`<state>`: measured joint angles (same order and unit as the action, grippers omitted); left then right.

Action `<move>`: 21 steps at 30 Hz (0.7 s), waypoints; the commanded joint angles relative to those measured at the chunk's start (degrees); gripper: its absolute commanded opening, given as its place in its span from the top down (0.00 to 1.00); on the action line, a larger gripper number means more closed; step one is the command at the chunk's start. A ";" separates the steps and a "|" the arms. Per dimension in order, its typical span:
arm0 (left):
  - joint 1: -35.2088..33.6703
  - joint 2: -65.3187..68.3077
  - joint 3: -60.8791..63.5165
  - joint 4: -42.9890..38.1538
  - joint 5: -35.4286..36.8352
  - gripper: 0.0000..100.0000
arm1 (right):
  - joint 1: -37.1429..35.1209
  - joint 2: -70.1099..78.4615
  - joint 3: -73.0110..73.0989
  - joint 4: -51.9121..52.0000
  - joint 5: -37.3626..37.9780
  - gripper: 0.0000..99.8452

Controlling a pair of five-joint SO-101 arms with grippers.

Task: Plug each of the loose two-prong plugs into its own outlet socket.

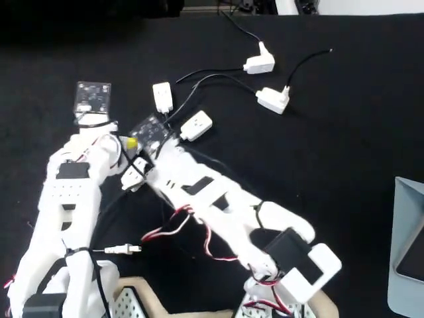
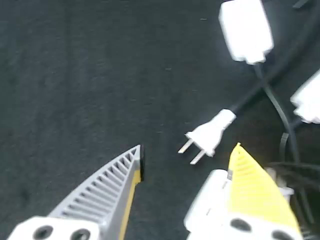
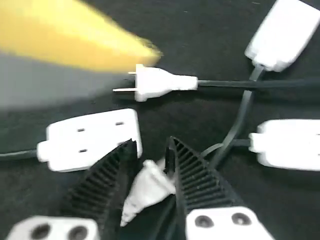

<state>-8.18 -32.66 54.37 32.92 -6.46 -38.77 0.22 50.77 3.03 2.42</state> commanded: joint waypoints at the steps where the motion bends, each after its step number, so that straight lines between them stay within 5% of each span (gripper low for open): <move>1: -4.18 -2.29 -0.31 0.70 -0.09 0.72 | 3.52 -2.68 -5.49 4.13 -6.07 0.91; 10: -11.82 -2.37 -0.13 7.56 0.00 0.72 | 5.80 -2.59 -22.73 35.25 -16.79 0.90; 16: -13.85 -2.37 2.77 7.74 0.00 0.72 | 4.13 -0.92 -25.98 32.70 -18.11 0.91; 21: -14.20 -2.37 7.52 3.43 0.00 0.72 | 3.52 7.96 -37.23 35.08 -27.16 0.90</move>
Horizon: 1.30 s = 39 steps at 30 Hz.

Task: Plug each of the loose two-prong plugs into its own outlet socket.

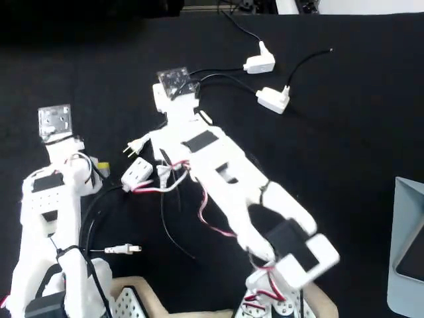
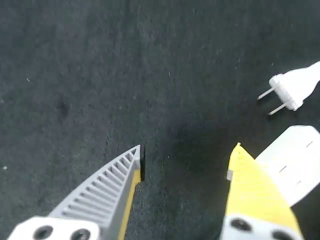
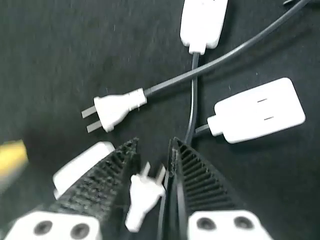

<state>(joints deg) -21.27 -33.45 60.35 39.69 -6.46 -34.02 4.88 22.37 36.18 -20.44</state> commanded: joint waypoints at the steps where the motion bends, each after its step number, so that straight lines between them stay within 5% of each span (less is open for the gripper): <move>1: -1.71 -1.58 1.80 -3.69 0.00 0.72 | -1.49 5.67 -12.09 3.69 -5.98 0.90; 10: -10.15 -1.58 1.71 -3.69 3.16 0.72 | -4.84 24.57 -37.93 13.89 -16.97 0.90; 20: -10.42 -1.58 1.80 -3.69 3.16 0.72 | -5.54 40.92 -59.82 27.43 -24.00 0.84; 35: -10.42 -1.58 2.15 -3.69 2.99 0.72 | -8.18 54.90 -78.37 35.78 -24.09 0.85; 39: -10.42 -1.58 2.15 -3.69 2.99 0.72 | -8.00 55.34 -81.71 38.68 -24.00 0.94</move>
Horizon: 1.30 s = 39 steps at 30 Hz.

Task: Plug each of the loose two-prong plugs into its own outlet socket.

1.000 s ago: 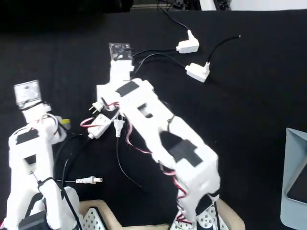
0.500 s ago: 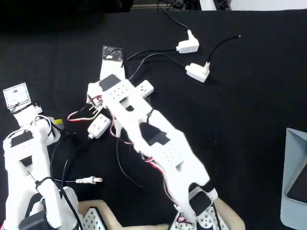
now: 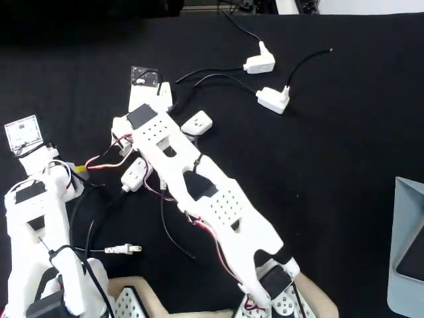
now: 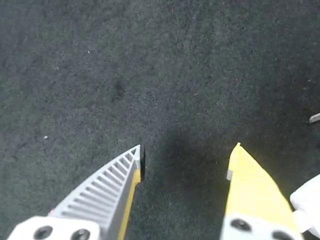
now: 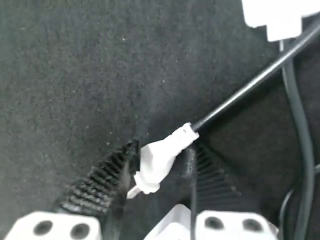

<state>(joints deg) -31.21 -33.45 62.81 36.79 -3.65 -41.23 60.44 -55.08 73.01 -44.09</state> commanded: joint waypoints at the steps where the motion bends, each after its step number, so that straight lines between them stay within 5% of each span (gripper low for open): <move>1: -0.48 -1.58 -0.31 -0.79 0.18 0.72 | -0.62 -0.22 -5.58 2.81 -0.26 0.97; 9: -0.40 -1.41 -0.31 -0.79 0.09 0.72 | 2.99 -0.13 -16.31 12.75 1.14 0.99; 15: -0.31 -1.49 -0.57 -0.79 0.26 0.72 | 4.04 0.04 -33.80 28.40 11.87 0.99; 24: 4.70 -1.58 -2.68 -0.88 0.35 0.72 | 5.98 -0.22 -40.48 28.31 29.89 0.99; 33: 5.41 -0.97 -3.30 -3.16 3.43 0.72 | 5.10 -7.60 -38.73 28.48 32.09 0.99; 39: 5.23 -0.97 -3.12 -2.99 3.34 0.72 | 2.37 -22.64 -20.18 28.40 32.18 0.99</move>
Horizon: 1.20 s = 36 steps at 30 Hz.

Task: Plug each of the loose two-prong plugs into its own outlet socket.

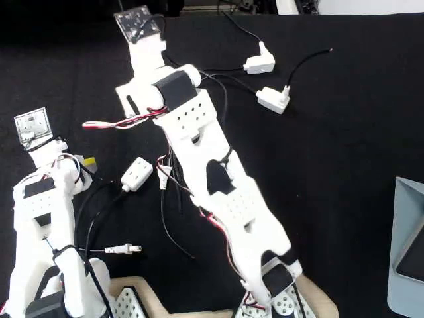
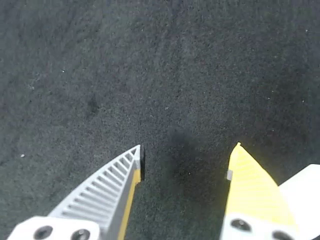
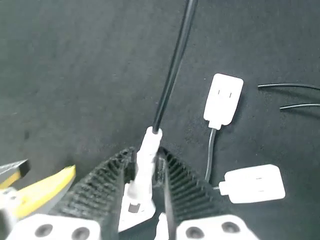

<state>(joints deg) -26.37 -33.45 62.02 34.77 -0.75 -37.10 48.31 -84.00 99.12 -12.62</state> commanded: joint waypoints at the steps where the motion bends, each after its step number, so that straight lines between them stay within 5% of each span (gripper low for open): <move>1: 0.31 -0.97 -2.33 -0.97 0.44 0.72 | -2.02 -13.67 12.88 2.20 0.79 0.99; 13: 0.84 -1.58 -11.74 5.45 4.40 0.72 | -2.20 -46.46 52.97 -3.87 5.63 0.99; 27: 10.59 -1.58 -28.70 21.36 9.93 0.72 | -8.09 -86.99 115.56 -42.46 7.21 0.99; 36: 18.42 -11.08 -31.43 27.34 12.48 0.72 | -8.97 -94.37 130.42 -56.09 6.77 0.99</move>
<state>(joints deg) -11.25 -37.32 34.42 60.09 11.12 -45.19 -43.91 45.49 46.90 -5.93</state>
